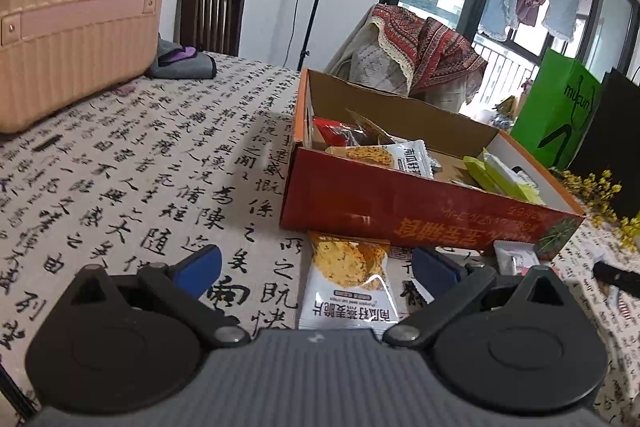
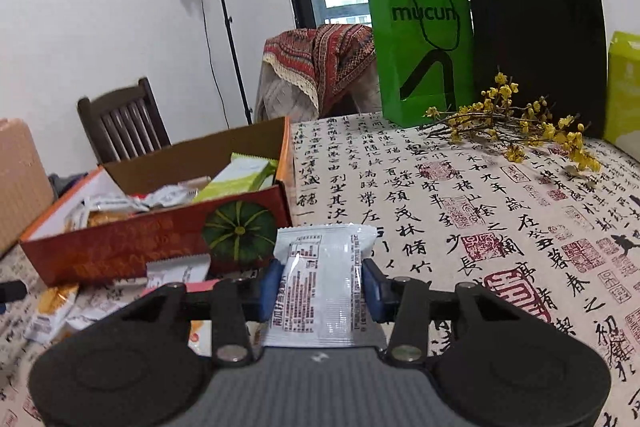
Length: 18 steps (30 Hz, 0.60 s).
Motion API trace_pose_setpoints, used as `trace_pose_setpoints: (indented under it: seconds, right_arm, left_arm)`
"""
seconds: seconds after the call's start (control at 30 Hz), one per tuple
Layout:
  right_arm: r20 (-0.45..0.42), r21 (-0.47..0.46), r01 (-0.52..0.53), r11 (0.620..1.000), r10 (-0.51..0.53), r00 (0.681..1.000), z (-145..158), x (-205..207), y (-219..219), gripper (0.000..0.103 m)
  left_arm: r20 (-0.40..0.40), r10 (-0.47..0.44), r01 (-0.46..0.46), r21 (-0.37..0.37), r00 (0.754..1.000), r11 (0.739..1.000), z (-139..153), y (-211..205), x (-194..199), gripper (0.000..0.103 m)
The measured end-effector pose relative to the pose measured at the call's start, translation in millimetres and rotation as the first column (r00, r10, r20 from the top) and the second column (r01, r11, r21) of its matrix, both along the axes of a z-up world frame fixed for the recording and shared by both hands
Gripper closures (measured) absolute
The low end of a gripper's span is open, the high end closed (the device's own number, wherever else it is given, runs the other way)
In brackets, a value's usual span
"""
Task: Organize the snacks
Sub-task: 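Grasp an oat cracker packet with the left tool while the right tool carries the sachet to the box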
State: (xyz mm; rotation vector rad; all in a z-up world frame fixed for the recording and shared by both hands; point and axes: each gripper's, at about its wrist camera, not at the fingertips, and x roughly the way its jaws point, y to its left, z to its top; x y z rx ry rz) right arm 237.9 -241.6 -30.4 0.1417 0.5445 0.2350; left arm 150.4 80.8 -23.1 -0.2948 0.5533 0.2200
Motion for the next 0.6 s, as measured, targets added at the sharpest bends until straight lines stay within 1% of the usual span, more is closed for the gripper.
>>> trace_pose_setpoints:
  seconds: [0.07, 0.23, 0.33, 0.4, 0.5, 0.6]
  right_arm:
    - [0.017, 0.002, 0.004, 1.000, -0.004, 1.000, 0, -2, -2, 0.061]
    - [0.013, 0.027, 0.012, 1.000, -0.012, 1.000, -2, -3, -8, 0.061]
    - [0.007, 0.047, 0.018, 0.999, -0.018, 1.000, -3, -4, -11, 0.061]
    - [0.013, 0.059, 0.018, 0.998, -0.019, 1.000, -2, -4, -13, 0.061]
    - [0.013, 0.056, 0.017, 0.998, -0.018, 1.000, -3, -4, -12, 0.061]
    - [0.011, 0.053, 0.021, 0.998, -0.021, 1.000, -3, -4, -12, 0.061]
  left_arm:
    - [-0.021, 0.000, 0.000, 0.017, 1.000, 1.000, 2, -3, 1, 0.000]
    - [-0.067, -0.013, 0.014, 0.014, 0.998, 1.000, 9, -9, 7, 0.000]
    - [-0.083, -0.002, 0.007, 0.062, 0.997, 0.998, 16, -14, 15, 0.000]
    - [-0.104, -0.001, 0.008, 0.074, 0.995, 0.997, 19, -14, 23, 0.000]
    - [-0.157, 0.001, 0.009, 0.062, 0.988, 0.998, 17, -12, 39, 0.000]
    - [-0.224, 0.015, 0.005, 0.086, 0.974, 0.996, 8, -14, 56, 0.000]
